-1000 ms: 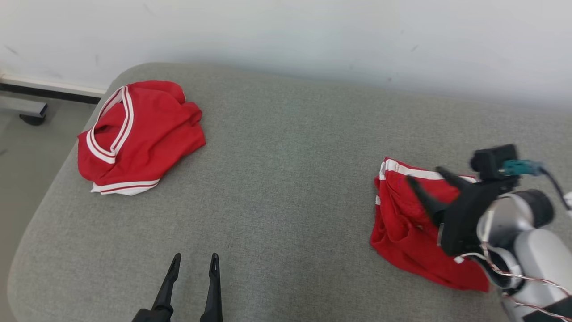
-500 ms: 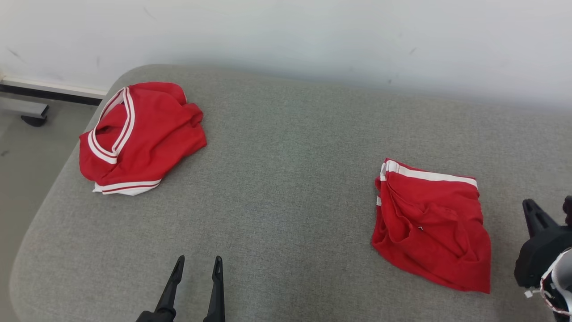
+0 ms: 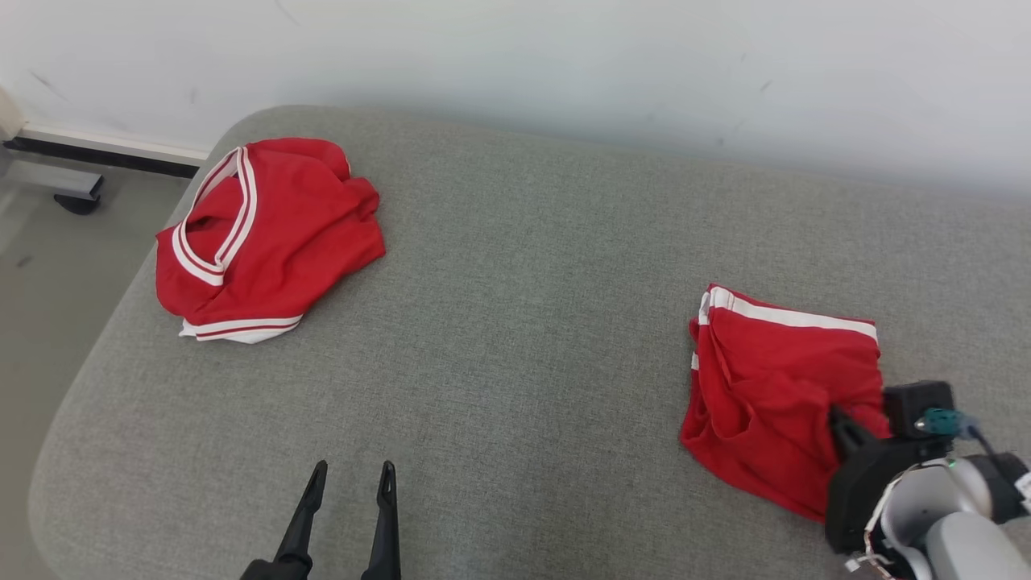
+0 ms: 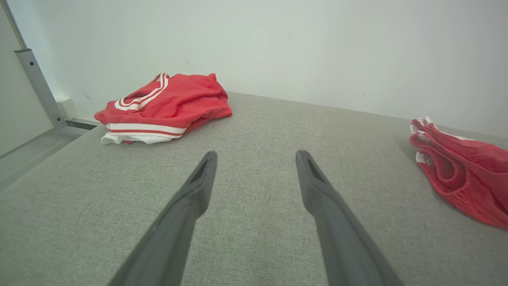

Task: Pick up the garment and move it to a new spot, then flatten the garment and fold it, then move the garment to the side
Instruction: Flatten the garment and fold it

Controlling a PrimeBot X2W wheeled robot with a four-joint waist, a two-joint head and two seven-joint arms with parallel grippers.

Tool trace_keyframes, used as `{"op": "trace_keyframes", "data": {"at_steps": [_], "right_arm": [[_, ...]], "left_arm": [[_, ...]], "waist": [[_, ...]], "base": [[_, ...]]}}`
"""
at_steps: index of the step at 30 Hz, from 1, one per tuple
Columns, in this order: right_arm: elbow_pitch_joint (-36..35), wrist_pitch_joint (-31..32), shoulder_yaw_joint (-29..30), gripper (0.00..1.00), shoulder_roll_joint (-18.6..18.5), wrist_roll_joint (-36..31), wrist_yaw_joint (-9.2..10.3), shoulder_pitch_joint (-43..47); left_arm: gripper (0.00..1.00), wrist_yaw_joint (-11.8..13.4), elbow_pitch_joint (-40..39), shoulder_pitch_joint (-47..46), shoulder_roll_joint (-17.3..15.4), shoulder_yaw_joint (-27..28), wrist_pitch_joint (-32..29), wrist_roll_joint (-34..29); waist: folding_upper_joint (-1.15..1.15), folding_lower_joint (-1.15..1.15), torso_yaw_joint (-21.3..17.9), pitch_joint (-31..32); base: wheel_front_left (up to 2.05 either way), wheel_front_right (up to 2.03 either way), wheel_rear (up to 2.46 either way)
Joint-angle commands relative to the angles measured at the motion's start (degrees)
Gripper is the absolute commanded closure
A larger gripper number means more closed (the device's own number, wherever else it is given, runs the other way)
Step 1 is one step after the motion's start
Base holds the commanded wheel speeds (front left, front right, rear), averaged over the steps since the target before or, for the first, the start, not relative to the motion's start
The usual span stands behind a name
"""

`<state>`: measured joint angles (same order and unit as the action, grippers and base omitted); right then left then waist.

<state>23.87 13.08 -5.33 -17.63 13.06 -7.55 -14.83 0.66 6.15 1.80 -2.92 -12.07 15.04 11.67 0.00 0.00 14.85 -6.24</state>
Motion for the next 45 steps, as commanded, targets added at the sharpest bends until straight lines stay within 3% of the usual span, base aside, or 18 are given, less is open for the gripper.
{"op": "trace_keyframes", "data": {"at_steps": [1,15,22,25,26,27,28,45], "right_arm": [[-0.21,0.41,-0.91,1.00,0.22,0.53,0.13,0.07],[-6.74,3.91,-18.79,1.00,0.80,6.63,0.13,1.50],[-7.47,1.95,-23.75,1.00,2.80,8.32,0.13,0.42],[-9.22,-0.20,-23.25,1.00,3.22,8.73,0.13,1.17],[-9.86,-1.09,-22.63,0.84,3.45,8.78,0.13,1.85],[-10.65,-2.20,-21.77,0.50,3.83,8.88,0.13,2.68],[-11.69,-3.35,-20.81,0.00,4.24,8.83,0.13,3.54],[-25.00,-23.57,3.31,0.00,13.43,1.31,0.13,22.59]], "left_arm": [[0.00,0.12,0.13,-0.13,0.05,0.14,0.20,-0.42],[0.00,0.14,0.42,0.13,0.05,0.43,0.20,-0.56],[0.00,0.01,0.62,0.42,0.05,0.77,0.21,-0.60],[0.00,0.10,0.48,0.99,0.05,1.22,0.21,-0.73],[0.00,0.13,0.38,1.19,0.05,1.41,0.21,-0.66],[0.00,0.22,0.25,1.43,0.05,1.76,0.21,-0.57],[0.00,0.30,0.08,1.74,0.05,2.10,0.20,-0.56],[0.00,0.06,-3.02,4.51,0.06,7.08,0.20,-0.21]], "waist": [[0.00,0.00,-0.12,0.11],[0.00,0.00,-2.24,1.39],[0.00,0.00,-2.72,2.28],[0.00,0.00,-3.06,3.09],[0.00,0.00,-3.19,3.38],[0.00,0.00,-3.40,3.79],[0.00,0.00,-3.66,4.10],[0.00,0.00,-10.51,7.77]], "base": [[0.00,0.00,0.00],[0.00,0.00,0.00],[0.00,0.00,0.00],[0.00,0.00,0.00],[0.00,0.00,0.00],[0.00,0.00,0.00],[0.00,0.00,0.00],[0.00,0.00,0.00]]}}
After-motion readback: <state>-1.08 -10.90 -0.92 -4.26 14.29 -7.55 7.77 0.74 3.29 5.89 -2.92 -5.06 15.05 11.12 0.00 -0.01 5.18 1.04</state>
